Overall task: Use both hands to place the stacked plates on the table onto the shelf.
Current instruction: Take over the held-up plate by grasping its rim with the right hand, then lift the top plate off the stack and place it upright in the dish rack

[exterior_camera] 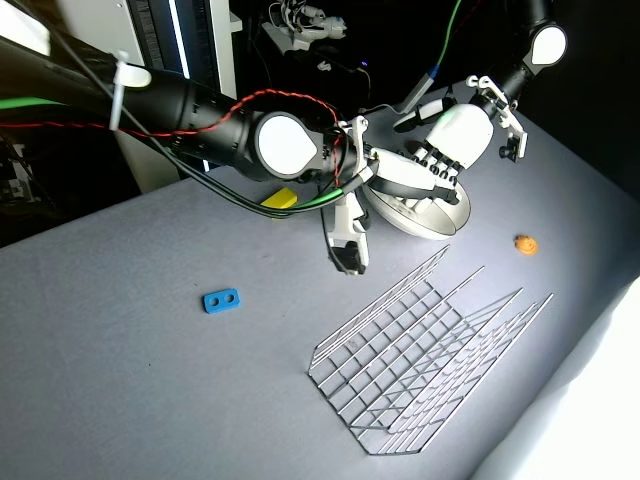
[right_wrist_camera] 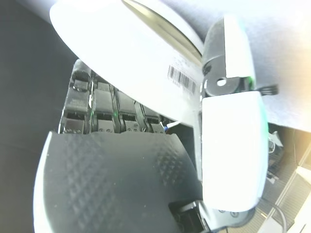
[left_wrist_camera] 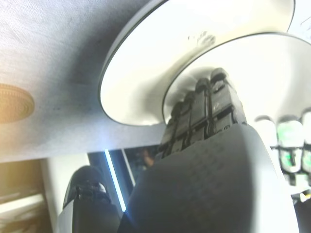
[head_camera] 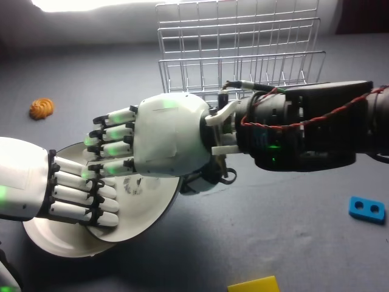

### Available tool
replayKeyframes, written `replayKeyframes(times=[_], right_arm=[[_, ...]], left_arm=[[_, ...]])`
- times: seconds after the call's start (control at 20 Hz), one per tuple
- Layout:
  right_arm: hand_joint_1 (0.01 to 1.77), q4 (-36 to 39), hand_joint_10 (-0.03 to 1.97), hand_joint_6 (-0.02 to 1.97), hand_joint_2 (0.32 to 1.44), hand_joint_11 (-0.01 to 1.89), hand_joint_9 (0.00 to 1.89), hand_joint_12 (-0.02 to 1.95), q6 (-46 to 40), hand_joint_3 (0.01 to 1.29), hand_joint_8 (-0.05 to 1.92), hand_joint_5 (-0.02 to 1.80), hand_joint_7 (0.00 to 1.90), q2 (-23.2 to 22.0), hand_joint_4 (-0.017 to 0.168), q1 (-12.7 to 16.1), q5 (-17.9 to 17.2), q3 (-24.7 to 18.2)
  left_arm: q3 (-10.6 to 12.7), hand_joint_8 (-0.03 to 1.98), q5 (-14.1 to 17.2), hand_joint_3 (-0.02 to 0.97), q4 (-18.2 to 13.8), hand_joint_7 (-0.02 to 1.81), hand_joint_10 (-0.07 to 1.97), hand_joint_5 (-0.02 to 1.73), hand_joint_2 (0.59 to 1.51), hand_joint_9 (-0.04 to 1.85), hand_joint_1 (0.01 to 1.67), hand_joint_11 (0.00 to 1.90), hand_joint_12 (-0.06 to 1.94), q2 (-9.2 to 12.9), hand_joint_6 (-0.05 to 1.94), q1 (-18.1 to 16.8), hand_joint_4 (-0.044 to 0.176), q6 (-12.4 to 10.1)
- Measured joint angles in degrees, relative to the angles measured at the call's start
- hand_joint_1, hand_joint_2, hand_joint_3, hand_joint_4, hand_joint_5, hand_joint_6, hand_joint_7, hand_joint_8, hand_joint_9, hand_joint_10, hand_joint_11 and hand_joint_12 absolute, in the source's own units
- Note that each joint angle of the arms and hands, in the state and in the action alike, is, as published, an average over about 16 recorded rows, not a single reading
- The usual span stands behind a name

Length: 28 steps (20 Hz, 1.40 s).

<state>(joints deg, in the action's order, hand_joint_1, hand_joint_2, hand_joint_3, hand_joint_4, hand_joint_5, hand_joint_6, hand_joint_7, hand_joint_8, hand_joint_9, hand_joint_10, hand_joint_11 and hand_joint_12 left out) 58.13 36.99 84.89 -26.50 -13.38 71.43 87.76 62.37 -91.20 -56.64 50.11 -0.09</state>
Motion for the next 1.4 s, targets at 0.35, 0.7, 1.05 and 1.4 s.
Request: replayKeyframes(times=[0.35,0.7,1.05,1.4], right_arm=[[1.1,0.1,0.03,0.09,1.0,0.36,0.61,0.88,0.7,0.02,0.05,0.47,0.54,2.1,0.001,-0.3,-1.1,1.9],[1.11,0.3,0.02,0.23,1.0,0.69,1.01,1.05,1.0,0.01,0.27,0.74,0.82,2.2,-0.002,-0.2,-2.4,2.0],[1.13,0.2,0.26,0.39,0.97,0.82,1.09,1.02,1.0,0.01,0.61,0.78,0.86,2.3,-0.003,0.0,-3.3,1.8],[1.18,0.0,0.77,0.55,0.97,0.82,1.03,1.04,0.8,0.01,0.82,0.8,0.89,2.2,-0.004,0.9,-3.1,0.8]], left_arm=[[0.0,-0.02,0.1,0.021,0.1,-0.01,0.0,-0.01,1.013,0.0,0.01,0.01,-0.01,0.0,-0.03,0.0,-0.007,0.0],[0.2,-0.02,0.3,0.021,0.4,-0.01,0.0,-0.01,1.012,0.01,0.01,0.01,-0.01,0.0,-0.02,-0.9,-0.006,-0.3],[1.7,0.0,0.8,0.021,0.9,0.0,0.0,0.0,1.011,0.02,0.01,0.01,-0.01,0.5,0.0,-3.7,-0.001,-1.6],[5.8,0.01,1.4,0.021,1.0,0.02,0.01,0.01,1.012,0.02,0.01,0.01,-0.01,1.5,0.02,-7.2,0.002,-3.9]])
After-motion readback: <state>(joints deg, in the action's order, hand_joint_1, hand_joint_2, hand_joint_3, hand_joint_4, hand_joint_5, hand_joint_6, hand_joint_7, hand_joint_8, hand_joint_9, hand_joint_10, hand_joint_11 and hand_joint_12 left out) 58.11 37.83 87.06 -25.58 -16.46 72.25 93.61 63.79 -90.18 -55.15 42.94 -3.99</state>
